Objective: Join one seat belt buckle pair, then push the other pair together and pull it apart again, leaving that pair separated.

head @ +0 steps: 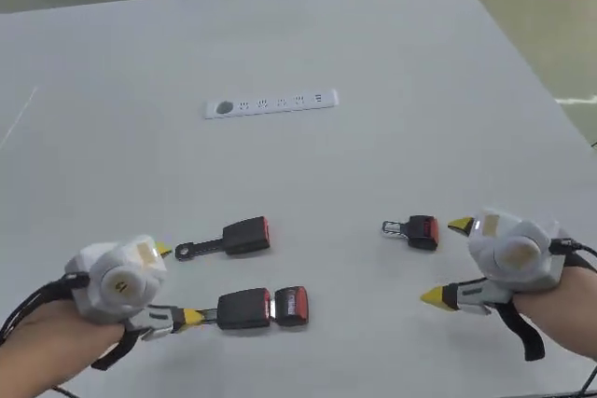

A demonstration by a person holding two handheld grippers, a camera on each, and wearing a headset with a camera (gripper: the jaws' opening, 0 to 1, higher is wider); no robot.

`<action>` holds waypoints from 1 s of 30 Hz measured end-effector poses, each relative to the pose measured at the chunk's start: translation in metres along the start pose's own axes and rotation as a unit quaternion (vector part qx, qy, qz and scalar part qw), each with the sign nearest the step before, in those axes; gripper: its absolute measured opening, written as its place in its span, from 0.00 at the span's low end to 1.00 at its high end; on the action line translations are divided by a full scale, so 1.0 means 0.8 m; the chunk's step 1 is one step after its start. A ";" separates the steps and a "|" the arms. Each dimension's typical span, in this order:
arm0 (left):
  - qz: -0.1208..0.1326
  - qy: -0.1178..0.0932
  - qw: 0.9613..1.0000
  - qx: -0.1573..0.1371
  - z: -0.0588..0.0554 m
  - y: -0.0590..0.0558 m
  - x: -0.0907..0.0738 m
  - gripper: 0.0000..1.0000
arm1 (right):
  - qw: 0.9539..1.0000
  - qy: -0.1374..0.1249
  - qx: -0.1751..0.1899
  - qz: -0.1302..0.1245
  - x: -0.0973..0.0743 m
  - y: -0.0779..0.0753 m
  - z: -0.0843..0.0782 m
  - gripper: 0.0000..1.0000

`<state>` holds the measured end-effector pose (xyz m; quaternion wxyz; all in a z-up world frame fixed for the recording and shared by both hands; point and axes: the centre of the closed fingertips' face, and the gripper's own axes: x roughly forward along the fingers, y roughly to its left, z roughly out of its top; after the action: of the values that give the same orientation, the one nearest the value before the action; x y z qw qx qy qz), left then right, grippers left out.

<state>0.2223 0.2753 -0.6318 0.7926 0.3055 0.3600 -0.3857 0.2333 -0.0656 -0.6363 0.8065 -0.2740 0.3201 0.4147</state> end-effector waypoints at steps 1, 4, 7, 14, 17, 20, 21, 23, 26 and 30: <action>0.004 -0.003 1.000 -0.009 -0.003 -0.002 -0.006 0.69 | 1.000 -0.008 0.004 0.001 -0.005 0.004 0.005 0.73; 0.013 -0.016 0.999 -0.029 -0.009 -0.003 -0.024 0.74 | 1.000 -0.019 0.012 -0.006 -0.017 0.006 0.010 0.77; 0.027 -0.030 0.998 -0.047 -0.015 0.002 -0.045 0.80 | 0.999 -0.031 0.040 -0.016 -0.035 0.008 0.013 0.79; 0.067 -0.054 0.991 -0.105 -0.025 0.011 -0.088 1.00 | 0.995 -0.041 0.088 -0.026 -0.068 0.020 0.009 0.87; 0.100 -0.048 0.987 -0.114 -0.037 0.020 -0.098 1.00 | 0.992 -0.052 0.109 -0.028 -0.075 0.027 0.012 0.91; 0.105 -0.045 0.985 -0.129 -0.045 0.016 -0.105 1.00 | 0.991 -0.063 0.107 -0.042 -0.079 0.028 0.016 1.00; 0.105 -0.042 0.984 -0.135 -0.048 0.012 -0.106 1.00 | 0.992 -0.062 0.102 -0.044 -0.081 0.029 0.016 1.00; 0.106 -0.040 0.984 -0.136 -0.051 0.009 -0.108 1.00 | 0.991 -0.063 0.103 -0.051 -0.082 0.029 0.017 1.00; 0.108 -0.037 0.983 -0.140 -0.053 0.005 -0.110 1.00 | 0.988 -0.076 0.123 -0.050 -0.083 0.031 0.022 1.00; 0.105 -0.044 0.981 -0.154 -0.051 0.001 -0.110 1.00 | 0.986 -0.081 0.138 -0.054 -0.084 0.032 0.022 1.00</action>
<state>0.1702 0.3416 -0.5833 0.8816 0.1987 0.3452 -0.2533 0.1865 -0.0734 -0.5797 0.8809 -0.1422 0.2932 0.3434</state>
